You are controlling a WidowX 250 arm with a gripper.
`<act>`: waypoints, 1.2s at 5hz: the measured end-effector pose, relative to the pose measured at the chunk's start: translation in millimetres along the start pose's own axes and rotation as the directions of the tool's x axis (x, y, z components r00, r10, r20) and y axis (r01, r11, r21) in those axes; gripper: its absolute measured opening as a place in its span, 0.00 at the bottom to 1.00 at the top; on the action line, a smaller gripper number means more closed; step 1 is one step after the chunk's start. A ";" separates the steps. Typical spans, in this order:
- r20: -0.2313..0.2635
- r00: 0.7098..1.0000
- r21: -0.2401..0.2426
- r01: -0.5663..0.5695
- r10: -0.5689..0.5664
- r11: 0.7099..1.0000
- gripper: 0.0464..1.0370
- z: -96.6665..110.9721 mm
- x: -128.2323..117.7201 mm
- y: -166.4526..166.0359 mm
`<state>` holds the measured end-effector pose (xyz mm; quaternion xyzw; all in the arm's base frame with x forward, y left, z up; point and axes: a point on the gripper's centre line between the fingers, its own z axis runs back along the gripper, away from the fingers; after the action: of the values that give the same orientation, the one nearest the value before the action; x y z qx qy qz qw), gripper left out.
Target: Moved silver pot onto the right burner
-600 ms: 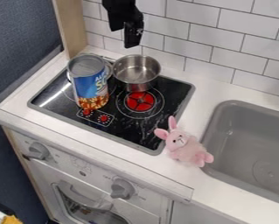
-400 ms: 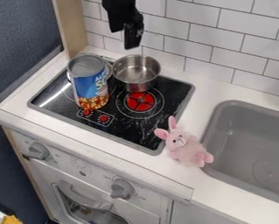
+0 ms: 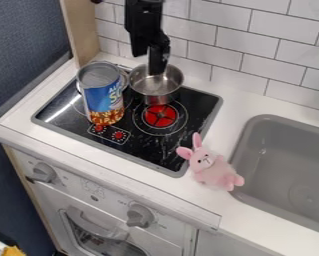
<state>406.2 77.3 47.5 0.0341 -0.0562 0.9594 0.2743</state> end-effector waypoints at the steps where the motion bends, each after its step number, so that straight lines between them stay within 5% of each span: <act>1: 0.008 0.999 0.031 0.031 -0.032 0.999 0.96 -13.7 -9.3 12.7; 2: 0.027 0.998 0.090 0.058 -0.061 0.994 0.96 -39.0 -14.3 24.2; 4: 0.048 0.997 0.076 0.055 -0.059 0.996 0.91 -50.1 -28.1 27.5; 6: 0.065 0.996 0.018 0.063 -0.064 0.998 0.31 -55.0 -30.9 30.0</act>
<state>414.6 42.8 -12.8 0.0693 -0.0565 0.9491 0.3022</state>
